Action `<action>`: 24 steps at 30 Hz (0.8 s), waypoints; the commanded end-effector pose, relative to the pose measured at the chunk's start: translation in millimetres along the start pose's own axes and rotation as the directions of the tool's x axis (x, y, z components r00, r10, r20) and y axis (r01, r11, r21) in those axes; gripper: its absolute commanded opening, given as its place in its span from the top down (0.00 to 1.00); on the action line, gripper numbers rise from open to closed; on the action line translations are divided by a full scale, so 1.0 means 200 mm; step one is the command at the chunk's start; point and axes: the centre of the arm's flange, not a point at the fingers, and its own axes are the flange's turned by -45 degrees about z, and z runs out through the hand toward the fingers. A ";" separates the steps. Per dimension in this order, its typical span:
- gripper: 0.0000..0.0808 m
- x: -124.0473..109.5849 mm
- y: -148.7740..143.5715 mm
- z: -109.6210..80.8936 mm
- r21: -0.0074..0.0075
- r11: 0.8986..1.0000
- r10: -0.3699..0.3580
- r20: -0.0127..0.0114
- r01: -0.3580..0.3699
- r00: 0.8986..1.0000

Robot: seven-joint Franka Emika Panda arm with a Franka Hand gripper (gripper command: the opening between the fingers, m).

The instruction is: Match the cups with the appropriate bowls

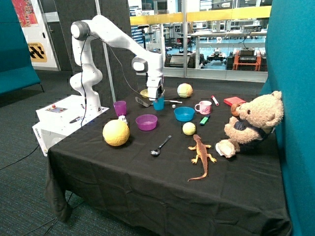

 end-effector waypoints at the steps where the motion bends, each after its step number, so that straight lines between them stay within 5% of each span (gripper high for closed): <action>1: 1.00 0.10 0.00 -0.09 0.002 1.000 0.010 0.002 -0.010 1.000; 24: 1.00 0.36 -0.02 -0.16 0.002 0.992 0.128 0.002 -0.128 0.992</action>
